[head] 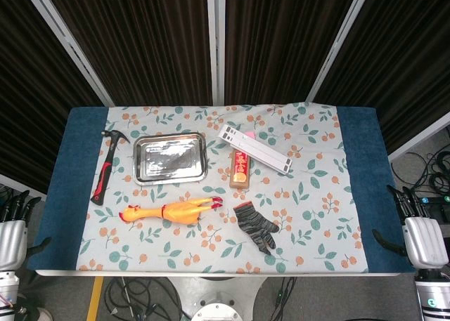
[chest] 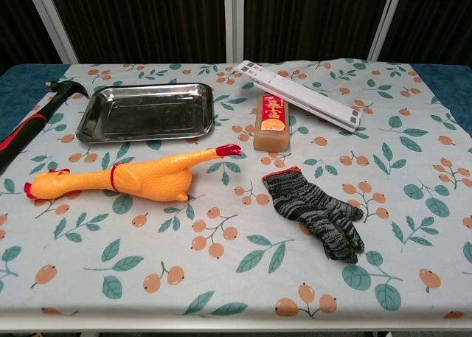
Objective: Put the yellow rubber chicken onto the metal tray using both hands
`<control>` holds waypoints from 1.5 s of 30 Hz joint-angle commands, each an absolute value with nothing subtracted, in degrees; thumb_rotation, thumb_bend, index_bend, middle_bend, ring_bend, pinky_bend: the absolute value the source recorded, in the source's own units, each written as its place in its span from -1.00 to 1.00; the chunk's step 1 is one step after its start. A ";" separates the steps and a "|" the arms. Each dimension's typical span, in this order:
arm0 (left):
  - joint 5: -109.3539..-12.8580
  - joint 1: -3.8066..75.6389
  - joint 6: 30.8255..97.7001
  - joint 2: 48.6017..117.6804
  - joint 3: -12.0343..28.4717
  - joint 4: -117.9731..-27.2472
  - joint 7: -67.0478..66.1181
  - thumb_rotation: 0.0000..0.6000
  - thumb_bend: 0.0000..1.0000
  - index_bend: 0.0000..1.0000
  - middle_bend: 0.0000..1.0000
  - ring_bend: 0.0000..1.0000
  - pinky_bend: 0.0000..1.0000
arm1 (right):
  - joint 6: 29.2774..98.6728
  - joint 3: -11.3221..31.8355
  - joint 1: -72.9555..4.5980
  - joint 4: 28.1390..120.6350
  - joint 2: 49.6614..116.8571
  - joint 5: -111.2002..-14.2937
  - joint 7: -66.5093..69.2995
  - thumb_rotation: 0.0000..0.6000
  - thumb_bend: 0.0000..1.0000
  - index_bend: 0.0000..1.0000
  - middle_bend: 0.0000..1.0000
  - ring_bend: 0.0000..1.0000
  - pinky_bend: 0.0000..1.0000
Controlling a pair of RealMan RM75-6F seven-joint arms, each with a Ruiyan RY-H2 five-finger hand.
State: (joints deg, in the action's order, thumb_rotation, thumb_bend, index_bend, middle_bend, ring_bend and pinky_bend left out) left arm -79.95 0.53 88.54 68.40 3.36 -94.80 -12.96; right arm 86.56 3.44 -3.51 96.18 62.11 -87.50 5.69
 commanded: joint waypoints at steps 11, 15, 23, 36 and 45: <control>-80.42 0.17 88.68 68.05 2.93 -95.63 -12.55 1.00 -0.83 -0.50 -0.63 -0.75 -0.68 | 87.29 3.48 -3.16 95.66 61.79 -87.99 7.02 1.00 -0.68 -1.00 -0.74 -0.98 -0.75; -82.60 1.57 87.70 67.94 3.10 -96.22 -11.06 1.00 -0.83 -0.50 -0.62 -0.75 -0.68 | 88.01 3.97 -3.15 95.73 61.48 -88.17 7.06 1.00 -0.68 -1.00 -0.74 -0.98 -0.75; -87.80 9.25 79.09 68.50 3.96 -98.28 -5.36 1.00 -0.83 -0.50 -0.63 -0.75 -0.68 | 87.92 4.76 -3.83 96.62 60.71 -88.33 6.40 1.00 -0.68 -1.00 -0.74 -0.98 -0.75; -79.79 20.87 62.87 79.79 6.57 -94.64 -9.09 1.00 -0.83 -0.44 -0.45 -0.64 -0.57 | 86.64 4.78 -4.36 97.34 60.35 -87.61 5.65 1.00 -0.68 -1.00 -0.74 -0.98 -0.75; -72.48 22.36 61.66 87.03 6.55 -90.65 -15.32 1.00 -0.80 -0.38 -0.39 -0.59 -0.51 | 86.27 4.76 -4.46 97.37 60.30 -87.31 5.56 1.00 -0.68 -1.00 -0.74 -0.98 -0.75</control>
